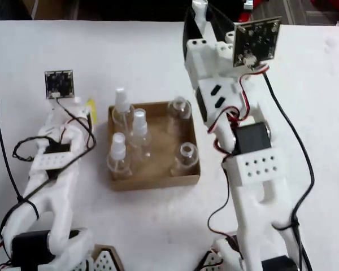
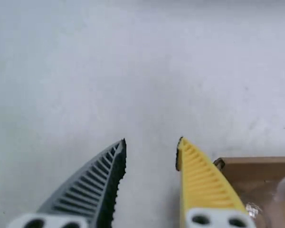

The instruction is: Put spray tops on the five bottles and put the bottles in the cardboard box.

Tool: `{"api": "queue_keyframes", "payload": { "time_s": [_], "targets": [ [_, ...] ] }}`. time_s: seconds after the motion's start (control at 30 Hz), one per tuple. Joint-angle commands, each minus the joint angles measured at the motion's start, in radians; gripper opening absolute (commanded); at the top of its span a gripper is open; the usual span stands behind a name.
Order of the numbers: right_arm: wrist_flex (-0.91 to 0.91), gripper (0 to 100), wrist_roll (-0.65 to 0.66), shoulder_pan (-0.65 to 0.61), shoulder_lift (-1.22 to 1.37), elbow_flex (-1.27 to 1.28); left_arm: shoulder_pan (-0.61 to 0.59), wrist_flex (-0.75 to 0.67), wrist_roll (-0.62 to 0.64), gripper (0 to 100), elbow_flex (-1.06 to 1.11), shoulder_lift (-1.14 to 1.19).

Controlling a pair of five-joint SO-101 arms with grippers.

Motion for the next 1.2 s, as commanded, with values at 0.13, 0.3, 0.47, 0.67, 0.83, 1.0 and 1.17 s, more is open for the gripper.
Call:
{"api": "queue_keyframes", "payload": {
  "time_s": [0.13, 0.3, 0.47, 0.67, 0.83, 1.0, 1.17],
  "targets": [
    [-0.111, 1.5, -0.014, 0.004, 0.102, -0.038, -0.016, -0.041, 0.005, 17, -0.005, 0.002],
    [-0.11, 1.5, -0.014, -0.013, 0.154, -0.037, -0.016, -0.041, 0.005, 17, -0.005, 0.002],
    [-0.104, 1.5, -0.094, -0.013, 0.171, -0.037, -0.016, -0.041, 0.005, 17, -0.005, 0.002],
    [-0.111, 1.5, -0.104, -0.036, 0.177, -0.021, -0.016, -0.041, 0.005, 17, -0.005, 0.002],
    [-0.174, 1.5, -0.103, -0.033, 0.173, 0.037, -0.016, -0.041, 0.005, 17, -0.005, 0.002],
    [-0.185, 1.5, -0.058, -0.039, 0.176, 0.051, -0.016, -0.041, 0.005, 17, -0.005, 0.002],
    [-0.186, 1.5, -0.048, -0.038, 0.177, 0.061, -0.016, -0.043, 0.005, 17, -0.005, 0.002]
  ]
}}
